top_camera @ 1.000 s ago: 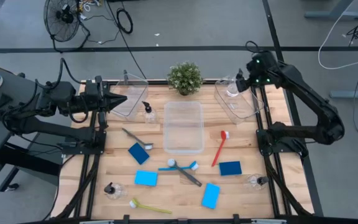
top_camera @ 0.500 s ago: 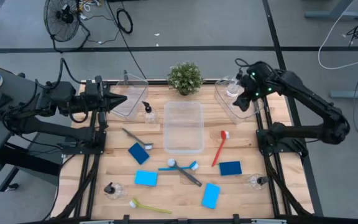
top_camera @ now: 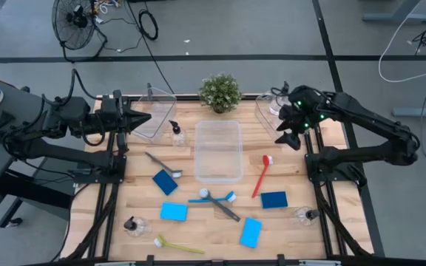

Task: Pick & Place Kitchen Sink Supplies
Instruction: Put the black soap dispenser into the right transparent bin

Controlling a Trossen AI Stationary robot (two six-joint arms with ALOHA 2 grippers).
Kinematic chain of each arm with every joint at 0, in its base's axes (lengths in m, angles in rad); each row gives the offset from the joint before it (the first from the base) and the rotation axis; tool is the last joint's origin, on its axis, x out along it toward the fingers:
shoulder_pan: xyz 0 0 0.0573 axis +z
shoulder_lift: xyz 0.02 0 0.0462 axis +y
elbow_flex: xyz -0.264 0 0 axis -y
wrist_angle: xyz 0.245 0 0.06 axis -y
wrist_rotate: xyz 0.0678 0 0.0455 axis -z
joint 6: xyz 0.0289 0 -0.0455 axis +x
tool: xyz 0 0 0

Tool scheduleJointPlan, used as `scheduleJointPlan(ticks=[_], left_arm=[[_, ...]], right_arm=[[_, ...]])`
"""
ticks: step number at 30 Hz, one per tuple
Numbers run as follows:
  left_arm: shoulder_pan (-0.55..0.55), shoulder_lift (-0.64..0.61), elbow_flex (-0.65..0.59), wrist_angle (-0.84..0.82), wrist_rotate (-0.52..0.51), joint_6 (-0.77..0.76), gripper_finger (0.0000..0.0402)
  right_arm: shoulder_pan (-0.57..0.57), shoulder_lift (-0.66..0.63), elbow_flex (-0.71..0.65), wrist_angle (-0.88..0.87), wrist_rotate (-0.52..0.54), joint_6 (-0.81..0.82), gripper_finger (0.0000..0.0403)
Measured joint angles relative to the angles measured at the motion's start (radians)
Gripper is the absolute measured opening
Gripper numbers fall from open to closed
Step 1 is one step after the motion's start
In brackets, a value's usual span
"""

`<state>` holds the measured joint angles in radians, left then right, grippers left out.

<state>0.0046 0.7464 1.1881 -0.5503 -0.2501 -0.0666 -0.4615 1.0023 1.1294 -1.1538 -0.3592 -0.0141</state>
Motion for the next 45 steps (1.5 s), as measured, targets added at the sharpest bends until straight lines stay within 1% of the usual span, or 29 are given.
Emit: scheduleJointPlan(ticks=[8,18,23,31,37,42,45], left_arm=[[0.0,0.0,0.0,0.0,0.0,0.0,0.0016],[0.0,0.0,0.0,0.0,0.0,-0.001,0.0016],[0.0,0.0,0.0,-0.001,0.0,0.0,0.0016],[0.0,0.0,0.0,-0.001,0.0,0.0,0.0016],[0.0,0.0,0.0,-0.001,0.0,0.0,0.0016],[0.0,0.0,0.0,-0.004,0.0,0.001,0.0016],[0.0,0.0,0.0,-0.004,0.0,0.001,0.0016]], right_arm=[[0.167,-0.03,0.0,-0.031,0.01,0.014,0.0285],[0.377,-0.03,0.0,-0.118,0.01,0.101,0.0285],[0.441,-0.03,0.0,-0.127,0.01,0.165,0.0285],[0.506,-0.03,0.0,-0.153,0.003,0.17,0.0285],[0.534,-0.026,0.0,-0.15,-0.039,0.125,0.0285],[0.576,-0.027,0.0,-0.115,-0.094,0.028,0.0285],[0.611,-0.027,0.0,-0.097,-0.105,-0.036,0.0285]])
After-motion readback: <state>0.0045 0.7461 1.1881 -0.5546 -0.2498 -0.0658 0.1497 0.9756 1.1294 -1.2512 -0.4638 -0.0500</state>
